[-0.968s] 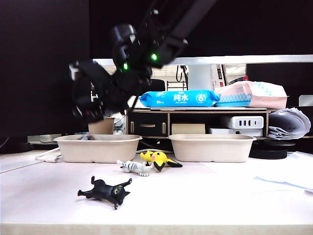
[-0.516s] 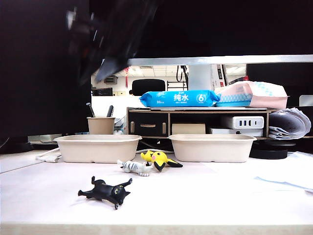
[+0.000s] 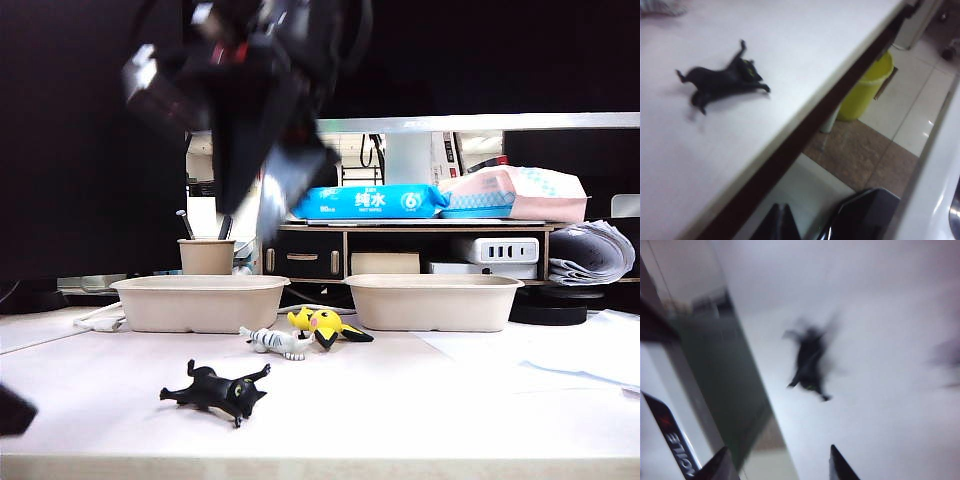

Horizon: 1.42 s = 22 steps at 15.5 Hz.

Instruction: Put the dolls with similar sizes into the same paper box, while dolls with different sizes go into separate paper boxes.

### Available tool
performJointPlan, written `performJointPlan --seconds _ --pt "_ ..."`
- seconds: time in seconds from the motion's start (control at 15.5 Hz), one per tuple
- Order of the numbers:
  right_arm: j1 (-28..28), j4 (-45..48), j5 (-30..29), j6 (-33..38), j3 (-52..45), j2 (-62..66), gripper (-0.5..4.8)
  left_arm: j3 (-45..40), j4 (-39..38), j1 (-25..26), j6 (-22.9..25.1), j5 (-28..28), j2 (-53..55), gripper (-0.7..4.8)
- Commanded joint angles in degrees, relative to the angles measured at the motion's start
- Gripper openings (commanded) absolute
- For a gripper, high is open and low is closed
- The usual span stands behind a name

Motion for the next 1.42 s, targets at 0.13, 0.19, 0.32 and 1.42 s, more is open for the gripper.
performJointPlan --seconds 0.13,0.19,0.32,1.42 --pt "6.14 11.34 9.79 1.55 -8.76 -0.17 2.52 0.04 0.63 0.87 0.11 0.04 -0.07 -0.05" --pt "7.74 14.53 10.16 1.81 -10.91 -0.15 2.52 0.04 0.63 0.87 0.11 0.07 -0.07 -0.05" --pt "9.03 18.86 10.32 1.79 -13.33 -0.13 2.52 0.04 0.63 0.87 0.11 0.04 -0.07 -0.05" --pt "8.28 22.60 16.55 1.75 -13.97 6.49 1.90 0.04 0.63 3.06 0.11 -0.11 -2.54 -0.05"
